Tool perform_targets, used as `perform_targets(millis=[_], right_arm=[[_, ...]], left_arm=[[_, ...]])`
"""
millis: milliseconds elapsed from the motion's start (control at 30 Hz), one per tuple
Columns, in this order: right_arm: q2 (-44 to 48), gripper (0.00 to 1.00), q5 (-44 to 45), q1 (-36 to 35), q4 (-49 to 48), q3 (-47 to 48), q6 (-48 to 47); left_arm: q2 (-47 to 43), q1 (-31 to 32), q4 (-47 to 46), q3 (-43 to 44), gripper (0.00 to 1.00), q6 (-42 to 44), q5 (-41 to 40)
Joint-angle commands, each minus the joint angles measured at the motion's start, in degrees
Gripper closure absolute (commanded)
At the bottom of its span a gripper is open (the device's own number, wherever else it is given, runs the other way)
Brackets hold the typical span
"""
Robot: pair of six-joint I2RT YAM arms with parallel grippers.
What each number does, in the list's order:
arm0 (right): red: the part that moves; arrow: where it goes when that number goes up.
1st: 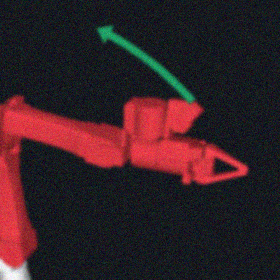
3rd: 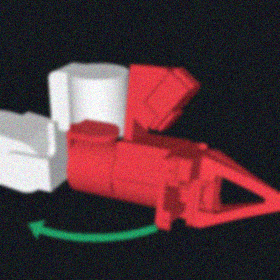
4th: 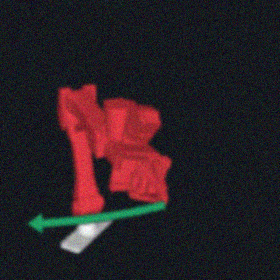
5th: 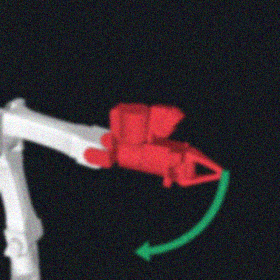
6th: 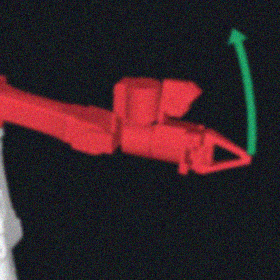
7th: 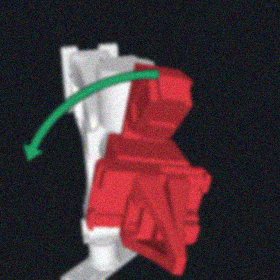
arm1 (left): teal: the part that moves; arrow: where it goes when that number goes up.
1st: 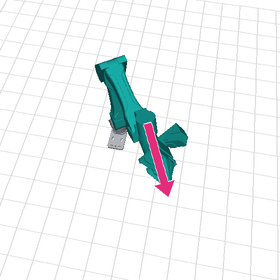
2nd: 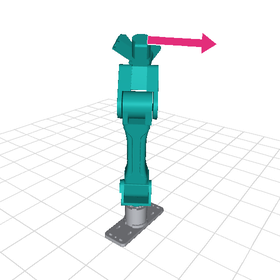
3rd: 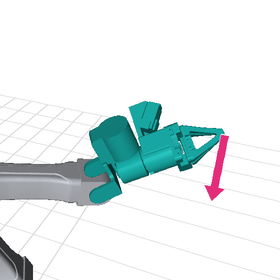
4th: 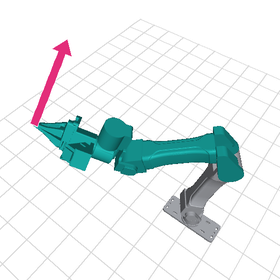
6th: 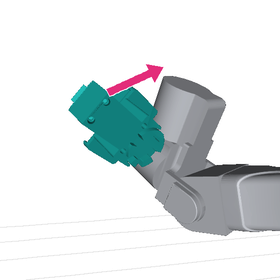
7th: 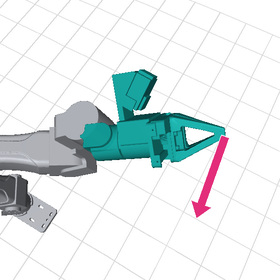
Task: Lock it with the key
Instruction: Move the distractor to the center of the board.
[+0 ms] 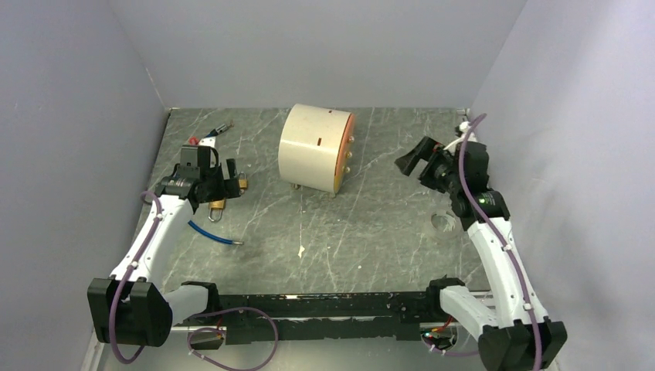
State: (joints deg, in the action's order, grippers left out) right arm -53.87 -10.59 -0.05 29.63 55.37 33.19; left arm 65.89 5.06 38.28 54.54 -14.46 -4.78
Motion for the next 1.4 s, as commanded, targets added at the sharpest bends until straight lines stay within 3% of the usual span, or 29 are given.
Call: perform_targets(millis=[0, 133, 367, 567, 833, 1133, 1367], right_arm=[[-0.74, 0.01, -0.31, -10.18, -2.30, 0.83, 1.48], [0.36, 0.01, 0.01, -16.12, -5.04, -4.98, 5.55], [6.86, 0.01, -0.07, -19.18, -4.87, -13.16, 8.54], [6.86, 0.01, 2.81, -19.12, -0.14, -13.10, 8.84], [5.41, 0.01, 2.85, -19.13, 1.71, -12.14, 9.28], [5.74, 0.01, 7.83, -19.18, 5.56, -11.38, 9.13], [-0.25, 0.01, 12.44, -19.18, 8.66, -5.89, 5.31]], left_arm=[[-1.06, -0.39, -6.48, 0.88, 0.04, 0.22, 7.42], [3.55, -0.40, -12.10, 4.20, 0.04, -0.96, 14.13], [22.89, -0.40, -10.30, 18.20, 0.04, 0.30, 9.92], [35.46, -0.25, -7.70, 29.92, 0.04, 2.00, 13.03], [45.96, 4.25, -5.63, 39.18, 0.04, 4.18, 14.55], [47.38, 9.48, -6.14, 37.28, 0.04, 1.26, 17.06], [48.18, 12.82, -7.87, 36.32, 0.04, -2.22, 18.63]])
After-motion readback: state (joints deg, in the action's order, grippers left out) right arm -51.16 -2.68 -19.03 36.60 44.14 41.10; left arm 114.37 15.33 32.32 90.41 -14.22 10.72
